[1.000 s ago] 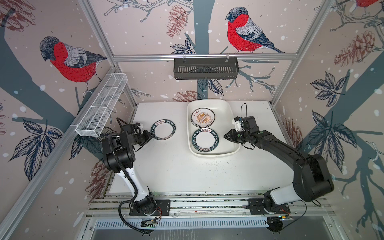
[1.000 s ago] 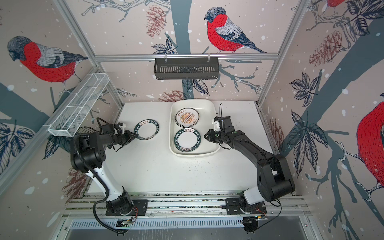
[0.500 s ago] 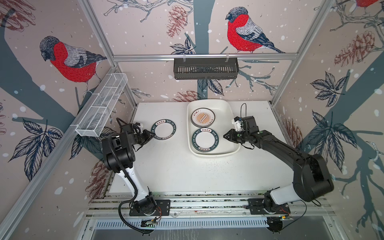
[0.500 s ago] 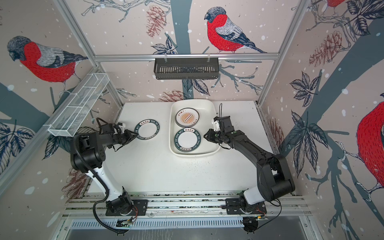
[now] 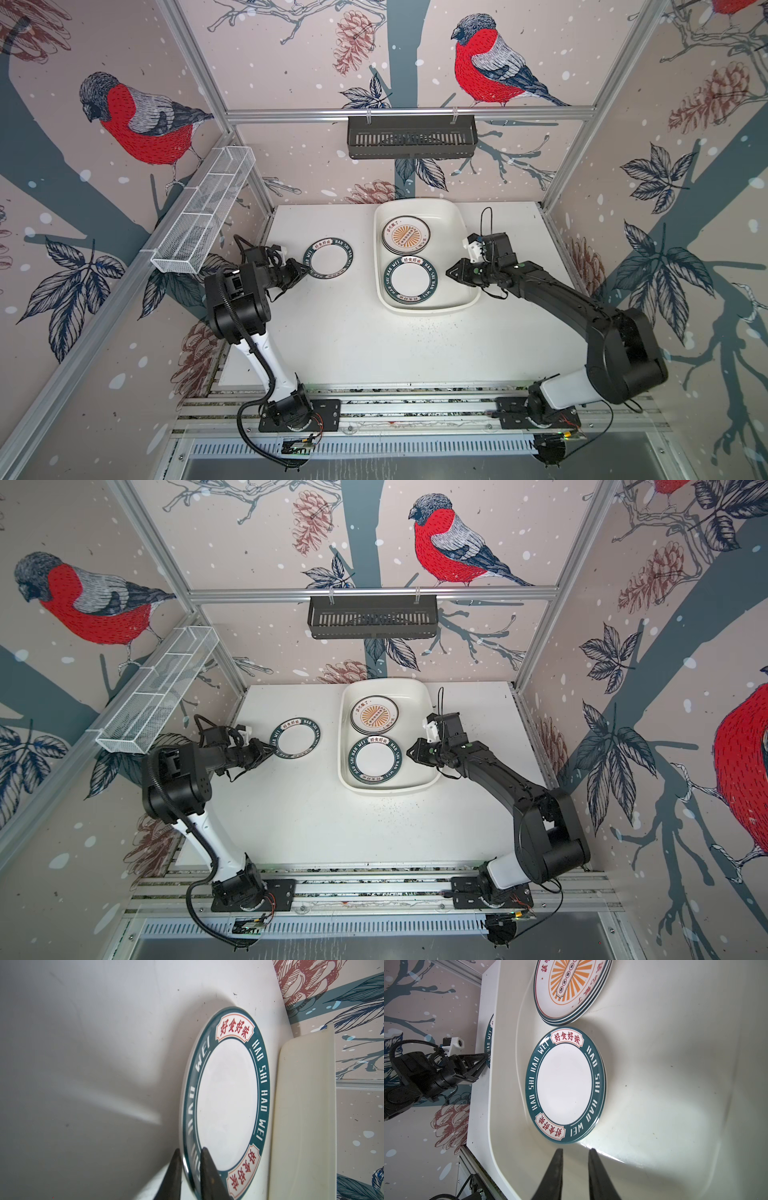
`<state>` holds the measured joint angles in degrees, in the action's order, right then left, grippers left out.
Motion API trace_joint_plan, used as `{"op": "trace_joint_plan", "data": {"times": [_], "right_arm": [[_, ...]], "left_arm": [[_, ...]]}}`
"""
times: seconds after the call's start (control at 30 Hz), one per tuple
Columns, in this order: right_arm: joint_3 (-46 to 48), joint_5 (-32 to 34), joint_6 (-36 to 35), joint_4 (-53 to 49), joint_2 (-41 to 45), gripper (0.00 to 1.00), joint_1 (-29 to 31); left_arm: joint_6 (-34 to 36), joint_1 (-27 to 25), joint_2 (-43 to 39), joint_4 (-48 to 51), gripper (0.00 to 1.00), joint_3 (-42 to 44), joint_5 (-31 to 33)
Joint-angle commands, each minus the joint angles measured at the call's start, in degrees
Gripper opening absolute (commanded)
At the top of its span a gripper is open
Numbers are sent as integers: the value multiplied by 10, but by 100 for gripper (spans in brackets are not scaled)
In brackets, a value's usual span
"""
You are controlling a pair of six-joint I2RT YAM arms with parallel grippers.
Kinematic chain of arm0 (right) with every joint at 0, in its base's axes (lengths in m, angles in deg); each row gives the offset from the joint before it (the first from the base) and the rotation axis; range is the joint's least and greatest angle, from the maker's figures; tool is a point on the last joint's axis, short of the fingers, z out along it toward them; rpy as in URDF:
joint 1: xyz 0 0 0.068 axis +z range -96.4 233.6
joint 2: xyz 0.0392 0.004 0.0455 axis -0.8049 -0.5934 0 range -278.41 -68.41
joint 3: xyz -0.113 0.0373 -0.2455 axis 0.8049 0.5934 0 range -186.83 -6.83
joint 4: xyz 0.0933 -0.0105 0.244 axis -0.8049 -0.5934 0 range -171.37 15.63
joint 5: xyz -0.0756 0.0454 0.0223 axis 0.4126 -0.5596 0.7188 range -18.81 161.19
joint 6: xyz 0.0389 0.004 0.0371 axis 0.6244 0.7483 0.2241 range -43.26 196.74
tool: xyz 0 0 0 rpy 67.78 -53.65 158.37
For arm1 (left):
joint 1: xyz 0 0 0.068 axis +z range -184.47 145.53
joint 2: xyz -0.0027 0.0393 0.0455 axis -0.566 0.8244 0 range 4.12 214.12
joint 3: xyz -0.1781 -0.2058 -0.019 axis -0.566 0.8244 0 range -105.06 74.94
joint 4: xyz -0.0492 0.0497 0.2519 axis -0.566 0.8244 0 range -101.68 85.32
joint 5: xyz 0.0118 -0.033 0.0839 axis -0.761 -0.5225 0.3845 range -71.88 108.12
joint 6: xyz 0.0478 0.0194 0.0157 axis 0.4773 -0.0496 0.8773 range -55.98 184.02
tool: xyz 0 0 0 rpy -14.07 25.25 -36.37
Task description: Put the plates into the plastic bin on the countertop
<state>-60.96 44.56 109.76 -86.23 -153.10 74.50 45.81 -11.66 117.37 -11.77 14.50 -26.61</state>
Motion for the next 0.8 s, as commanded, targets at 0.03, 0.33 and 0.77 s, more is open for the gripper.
{"op": "trace_joint_plan", "data": {"times": [0.03,0.33,0.77], "right_arm": [[1,-2,3,14,4,24,0],[8,-6,8,23,4,24,3],[9,-6,11,21,7,24,2]], "left_arm": [[-11,-1,4,0,19,-4,-7],[-23,-4,8,-7,22,-5,-18],[-27,-9,14,-16,9,-8,-22]]}}
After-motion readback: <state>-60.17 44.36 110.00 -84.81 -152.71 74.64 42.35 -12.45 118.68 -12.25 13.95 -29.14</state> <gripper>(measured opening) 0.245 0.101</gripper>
